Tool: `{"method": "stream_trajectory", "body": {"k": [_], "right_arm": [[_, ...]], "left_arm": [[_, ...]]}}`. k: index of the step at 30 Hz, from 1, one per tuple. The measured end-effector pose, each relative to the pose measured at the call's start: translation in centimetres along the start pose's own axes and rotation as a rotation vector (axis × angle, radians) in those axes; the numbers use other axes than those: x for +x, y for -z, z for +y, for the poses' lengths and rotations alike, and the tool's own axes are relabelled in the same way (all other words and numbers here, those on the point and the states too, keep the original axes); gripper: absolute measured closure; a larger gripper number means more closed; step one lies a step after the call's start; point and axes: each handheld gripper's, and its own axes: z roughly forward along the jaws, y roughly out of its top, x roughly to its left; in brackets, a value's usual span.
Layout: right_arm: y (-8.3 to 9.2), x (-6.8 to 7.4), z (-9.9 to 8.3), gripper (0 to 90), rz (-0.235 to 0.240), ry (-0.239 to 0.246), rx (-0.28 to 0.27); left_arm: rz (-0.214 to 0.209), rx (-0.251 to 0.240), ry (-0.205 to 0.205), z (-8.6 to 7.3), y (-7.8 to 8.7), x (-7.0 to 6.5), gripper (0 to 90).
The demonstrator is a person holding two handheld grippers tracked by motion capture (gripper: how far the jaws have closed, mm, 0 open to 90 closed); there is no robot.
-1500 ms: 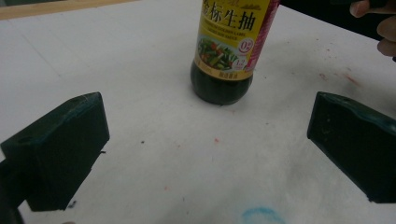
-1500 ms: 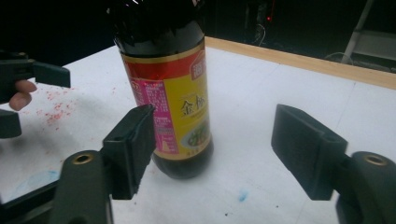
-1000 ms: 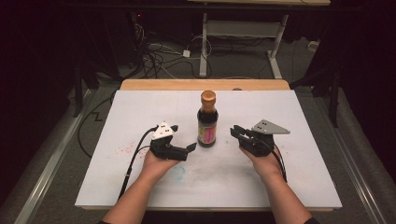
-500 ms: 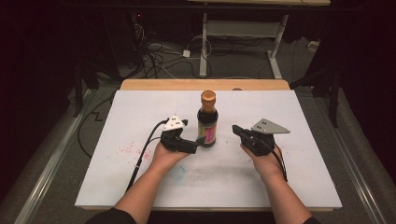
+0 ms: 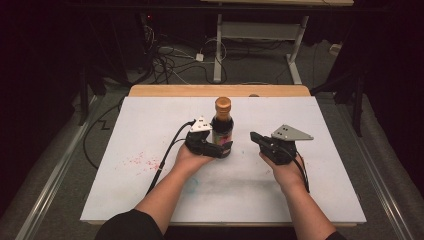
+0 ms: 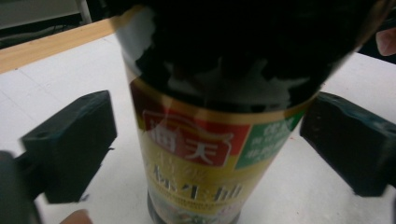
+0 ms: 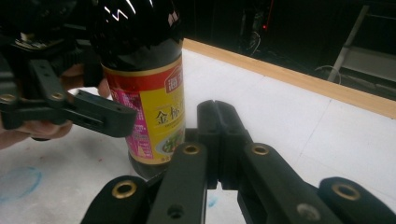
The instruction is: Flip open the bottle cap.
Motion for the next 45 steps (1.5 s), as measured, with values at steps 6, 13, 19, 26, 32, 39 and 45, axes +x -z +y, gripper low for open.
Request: {"method": "stream_trajectory", "body": {"k": [6, 13, 19, 26, 32, 39, 45], "right_arm": [[0.1, 0.0, 0.1, 90.0, 0.006, -0.010, 0.006], [0.2, 0.0, 0.5, 90.0, 0.013, -0.002, 0.008], [0.2, 0.3, 1.3, 90.0, 0.032, 0.001, -0.001], [-0.3, 1.2, 3.1, 90.0, 0.066, 0.010, -0.019], [-0.7, 1.8, 4.8, 90.0, 0.075, 0.012, -0.031], [-0.6, 2.0, 6.5, 90.0, 0.085, 0.019, -0.052], [-0.4, 2.2, 7.8, 90.0, 0.090, 0.025, -0.050]], "left_arm": [[-0.010, 0.091, -0.138, -0.2, 0.3, 0.8, 18.1], [-0.003, 0.093, -0.169, -0.1, 0.6, 1.0, 27.5], [-0.010, 0.066, -0.154, -0.3, 0.6, 1.0, 28.1], [-0.010, -0.028, -0.031, -0.4, 0.0, 0.1, 26.8], [0.003, 0.062, -0.149, -0.5, 0.6, 0.9, 27.7], [-0.006, 0.043, -0.133, -0.6, 0.6, 0.9, 28.3], [-0.008, 0.045, -0.138, -0.6, 0.6, 1.0, 28.4]]}}
